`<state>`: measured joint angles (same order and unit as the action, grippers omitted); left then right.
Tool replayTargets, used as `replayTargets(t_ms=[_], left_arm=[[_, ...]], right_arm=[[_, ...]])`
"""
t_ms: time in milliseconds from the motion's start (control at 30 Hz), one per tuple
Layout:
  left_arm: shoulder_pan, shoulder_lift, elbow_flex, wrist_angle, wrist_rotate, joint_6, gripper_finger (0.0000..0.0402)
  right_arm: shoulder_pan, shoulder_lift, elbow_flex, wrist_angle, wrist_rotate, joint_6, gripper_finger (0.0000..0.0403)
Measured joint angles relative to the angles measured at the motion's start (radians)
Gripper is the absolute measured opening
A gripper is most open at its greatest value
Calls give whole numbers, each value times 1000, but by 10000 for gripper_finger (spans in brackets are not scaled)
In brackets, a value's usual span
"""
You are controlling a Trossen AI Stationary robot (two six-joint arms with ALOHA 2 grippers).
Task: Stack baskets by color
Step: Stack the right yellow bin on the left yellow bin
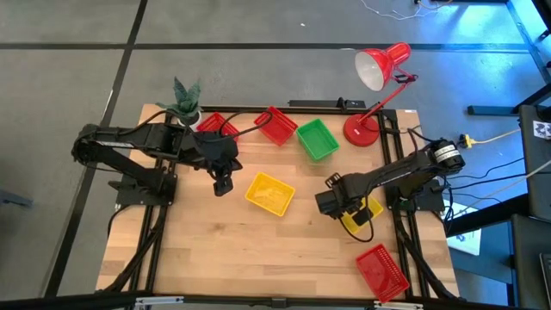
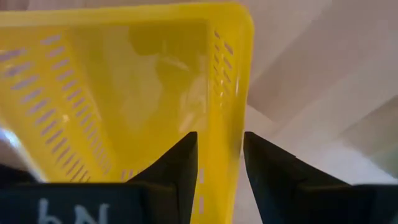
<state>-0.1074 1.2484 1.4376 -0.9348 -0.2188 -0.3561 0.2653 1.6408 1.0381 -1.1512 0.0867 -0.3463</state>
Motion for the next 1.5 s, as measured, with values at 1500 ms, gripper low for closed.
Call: replayTargets(t_ms=[1500], left_arm=[[0,0,0,-86,-8,0,0]], right_arm=[[-356,323,658,265,-188,661,2]])
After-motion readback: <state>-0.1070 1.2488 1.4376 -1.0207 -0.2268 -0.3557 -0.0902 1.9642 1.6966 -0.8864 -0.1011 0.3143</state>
